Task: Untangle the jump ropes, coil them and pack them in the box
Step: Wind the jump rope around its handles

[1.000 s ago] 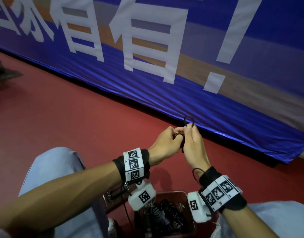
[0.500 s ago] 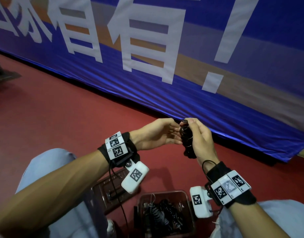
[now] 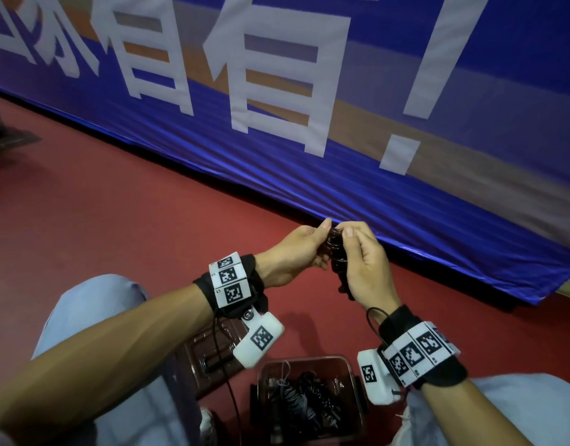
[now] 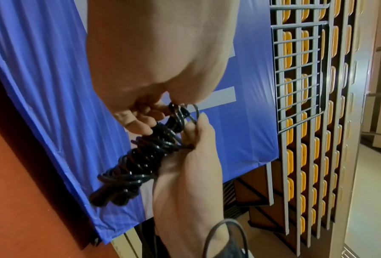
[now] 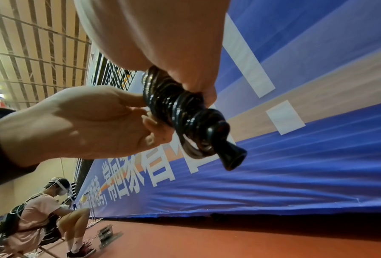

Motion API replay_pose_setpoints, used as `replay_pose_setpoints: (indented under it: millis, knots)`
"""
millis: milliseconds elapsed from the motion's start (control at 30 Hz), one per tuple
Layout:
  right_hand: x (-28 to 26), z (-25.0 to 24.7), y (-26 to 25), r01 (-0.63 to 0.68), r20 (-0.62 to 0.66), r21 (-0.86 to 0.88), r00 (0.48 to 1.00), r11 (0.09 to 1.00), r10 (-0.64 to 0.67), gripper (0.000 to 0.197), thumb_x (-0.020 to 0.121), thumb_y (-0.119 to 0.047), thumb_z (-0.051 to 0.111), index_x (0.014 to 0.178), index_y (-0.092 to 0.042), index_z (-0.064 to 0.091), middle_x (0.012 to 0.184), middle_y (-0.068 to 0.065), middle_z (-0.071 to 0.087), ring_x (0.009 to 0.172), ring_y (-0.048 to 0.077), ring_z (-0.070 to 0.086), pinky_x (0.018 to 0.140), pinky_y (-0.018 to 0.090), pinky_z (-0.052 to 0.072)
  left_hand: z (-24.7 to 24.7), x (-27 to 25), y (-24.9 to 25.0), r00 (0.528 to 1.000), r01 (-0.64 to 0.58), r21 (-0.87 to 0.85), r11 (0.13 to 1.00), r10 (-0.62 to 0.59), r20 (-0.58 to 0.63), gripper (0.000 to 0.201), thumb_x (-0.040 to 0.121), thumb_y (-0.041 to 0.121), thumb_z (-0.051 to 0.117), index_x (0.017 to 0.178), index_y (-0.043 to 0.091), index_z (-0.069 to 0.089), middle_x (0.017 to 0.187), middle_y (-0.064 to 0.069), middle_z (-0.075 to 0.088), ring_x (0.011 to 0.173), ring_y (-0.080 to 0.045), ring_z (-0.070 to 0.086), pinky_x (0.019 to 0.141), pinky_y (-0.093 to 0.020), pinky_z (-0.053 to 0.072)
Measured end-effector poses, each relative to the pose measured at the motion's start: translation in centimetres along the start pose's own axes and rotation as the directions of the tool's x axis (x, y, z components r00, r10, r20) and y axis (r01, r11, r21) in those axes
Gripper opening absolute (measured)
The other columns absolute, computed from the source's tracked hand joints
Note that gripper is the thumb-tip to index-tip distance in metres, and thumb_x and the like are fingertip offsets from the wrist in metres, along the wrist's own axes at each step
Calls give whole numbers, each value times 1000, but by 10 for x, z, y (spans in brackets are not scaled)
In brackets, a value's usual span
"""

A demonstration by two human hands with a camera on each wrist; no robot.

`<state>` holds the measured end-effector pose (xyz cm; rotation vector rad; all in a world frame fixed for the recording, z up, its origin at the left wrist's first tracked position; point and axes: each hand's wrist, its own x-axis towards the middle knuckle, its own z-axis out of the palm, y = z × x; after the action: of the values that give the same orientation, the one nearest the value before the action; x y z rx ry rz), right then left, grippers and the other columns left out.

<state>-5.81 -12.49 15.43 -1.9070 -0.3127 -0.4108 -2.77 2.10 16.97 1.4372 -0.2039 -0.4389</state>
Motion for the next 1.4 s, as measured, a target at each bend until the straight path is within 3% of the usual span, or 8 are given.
replay_pose_setpoints:
  millis: [200,500,700,867,1000,1100,1300,1400]
  knots:
    - [1,9,13,-117,-176,-30,978,993,110,33,111,-28,39,101,-12,66,105,-2,62,97,9,63,90,38,52,9,3,-19,1000,5,-236,972,-5,3,26,104,27,53,101,3,64,80,-4,56,71,-9,50,66,-19,47]
    - [-2,18,18,-225,-141,64,963,972,232,39,108,-50,35,101,-25,65,100,4,70,92,22,69,83,50,57,18,1,-27,982,-98,54,994,105,-158,18,101,23,55,92,11,64,69,7,57,68,-9,53,75,-30,48]
    - [-9,20,9,-169,-118,97,977,981,180,40,110,-44,34,106,-21,66,96,-1,73,84,15,71,69,37,59,28,-11,-11,966,-140,119,983,162,-199,42,105,12,42,68,22,58,53,15,52,51,1,46,54,-16,40]
    - [-5,22,6,-193,-187,163,957,968,222,35,108,-40,43,103,-12,63,104,-5,74,82,18,72,58,29,57,22,-6,-12,952,-106,220,970,163,-260,19,98,19,42,80,13,48,71,-3,54,61,-10,49,61,-29,46]
    - [-4,22,10,-240,-199,90,947,967,253,41,101,-56,52,91,-17,57,88,8,71,66,36,64,52,48,56,11,0,-16,936,-110,507,855,262,-237,12,92,27,49,92,16,46,73,2,56,61,-13,48,60,-33,43]
    - [-3,18,10,-204,-173,34,963,978,207,33,103,-50,52,85,-23,54,73,-3,64,59,14,60,54,36,49,3,4,-9,924,-164,610,775,338,-181,11,92,20,55,96,11,50,69,3,56,54,-9,46,55,-24,40]
    - [-19,38,12,-183,-187,-14,966,983,177,29,108,-39,45,90,-16,51,77,-1,61,68,18,58,61,37,47,-2,3,-15,904,-216,656,723,403,-146,6,91,14,59,93,17,54,75,-2,68,61,-19,64,55,-33,53]
    - [-23,46,16,-189,-270,-63,949,980,166,28,108,-33,46,91,-13,51,84,0,61,78,19,57,68,40,47,2,0,-14,882,-319,769,553,470,28,6,95,9,48,96,14,47,74,-3,62,60,-22,56,53,-33,46]
